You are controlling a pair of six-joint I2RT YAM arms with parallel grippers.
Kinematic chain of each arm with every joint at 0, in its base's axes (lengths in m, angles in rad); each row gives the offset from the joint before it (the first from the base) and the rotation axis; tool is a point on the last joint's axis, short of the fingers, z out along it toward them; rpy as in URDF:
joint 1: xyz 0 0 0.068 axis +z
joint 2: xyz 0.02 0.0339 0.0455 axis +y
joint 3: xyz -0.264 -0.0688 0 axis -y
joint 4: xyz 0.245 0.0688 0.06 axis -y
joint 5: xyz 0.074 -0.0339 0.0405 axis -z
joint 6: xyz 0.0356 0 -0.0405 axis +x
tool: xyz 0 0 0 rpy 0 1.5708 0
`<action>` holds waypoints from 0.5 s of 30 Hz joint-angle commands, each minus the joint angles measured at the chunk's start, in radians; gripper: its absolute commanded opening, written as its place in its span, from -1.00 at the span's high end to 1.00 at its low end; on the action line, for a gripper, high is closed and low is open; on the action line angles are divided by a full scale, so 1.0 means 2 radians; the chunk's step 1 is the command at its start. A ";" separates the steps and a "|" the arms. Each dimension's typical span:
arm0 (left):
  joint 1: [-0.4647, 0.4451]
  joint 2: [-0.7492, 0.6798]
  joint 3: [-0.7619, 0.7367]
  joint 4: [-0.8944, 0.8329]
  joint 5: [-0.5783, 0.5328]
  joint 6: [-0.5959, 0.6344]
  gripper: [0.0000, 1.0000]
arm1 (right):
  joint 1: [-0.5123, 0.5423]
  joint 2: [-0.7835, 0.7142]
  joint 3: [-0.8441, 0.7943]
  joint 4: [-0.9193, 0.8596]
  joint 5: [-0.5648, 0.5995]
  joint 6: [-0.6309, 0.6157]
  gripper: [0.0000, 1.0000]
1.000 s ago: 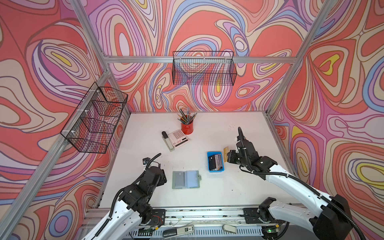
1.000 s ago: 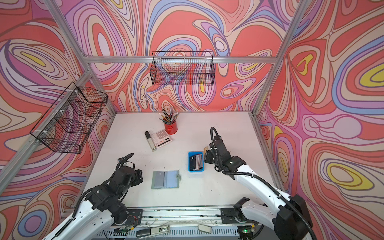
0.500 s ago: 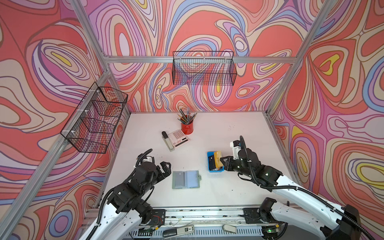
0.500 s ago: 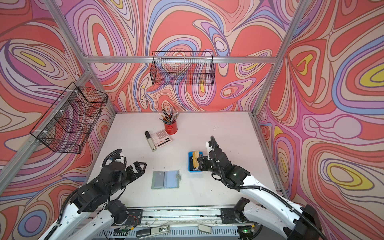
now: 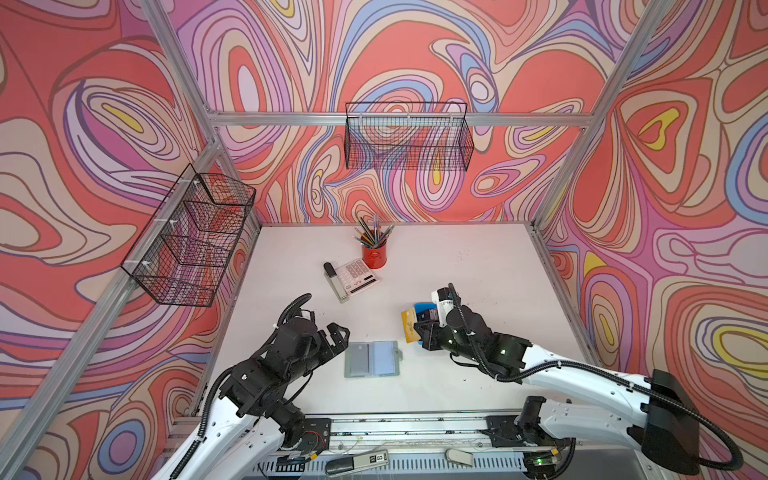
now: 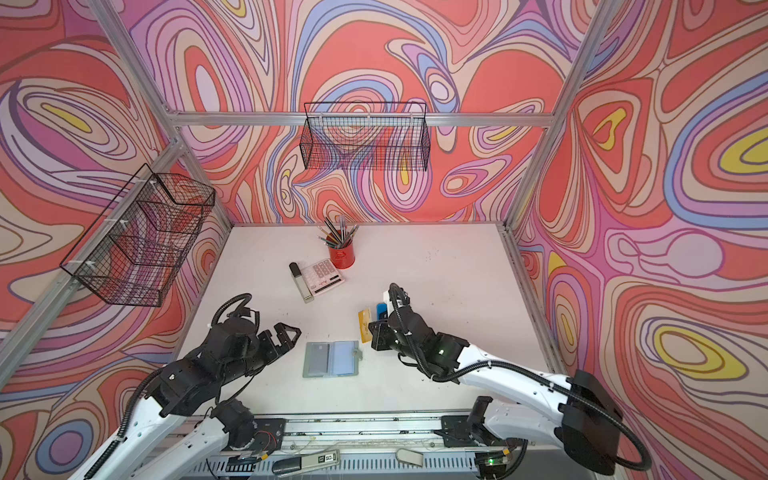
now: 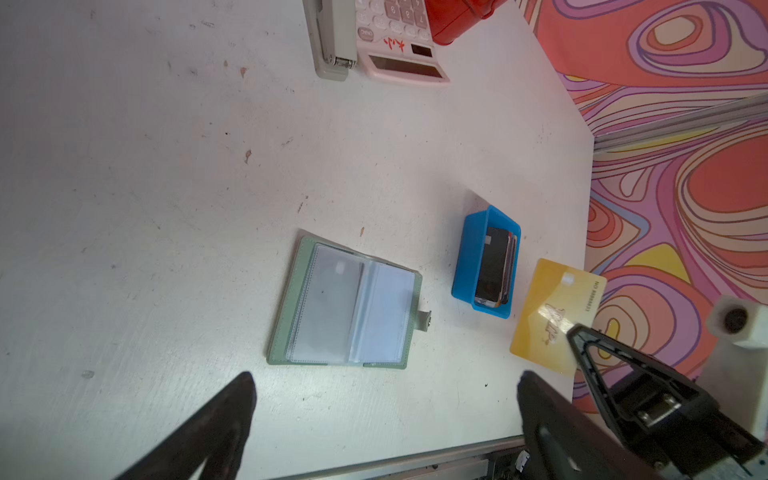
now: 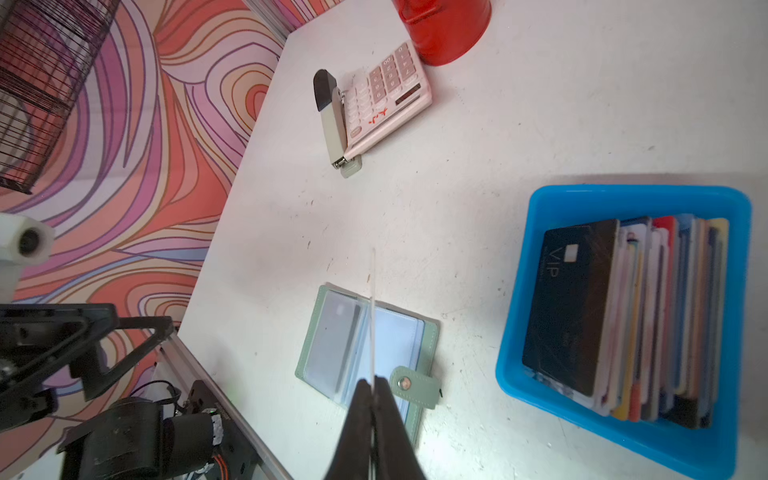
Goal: Put the credit cards into the card holder
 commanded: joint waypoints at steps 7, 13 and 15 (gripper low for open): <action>0.001 -0.021 -0.146 0.146 -0.005 0.079 -1.00 | 0.078 0.096 0.021 0.136 0.055 0.017 1.00; 0.001 0.013 -0.176 0.138 -0.031 0.071 -0.79 | 0.090 0.138 0.014 0.189 0.045 0.023 1.00; 0.001 0.024 -0.185 0.150 -0.023 0.073 -0.67 | 0.089 0.151 0.010 0.204 0.038 0.029 1.00</action>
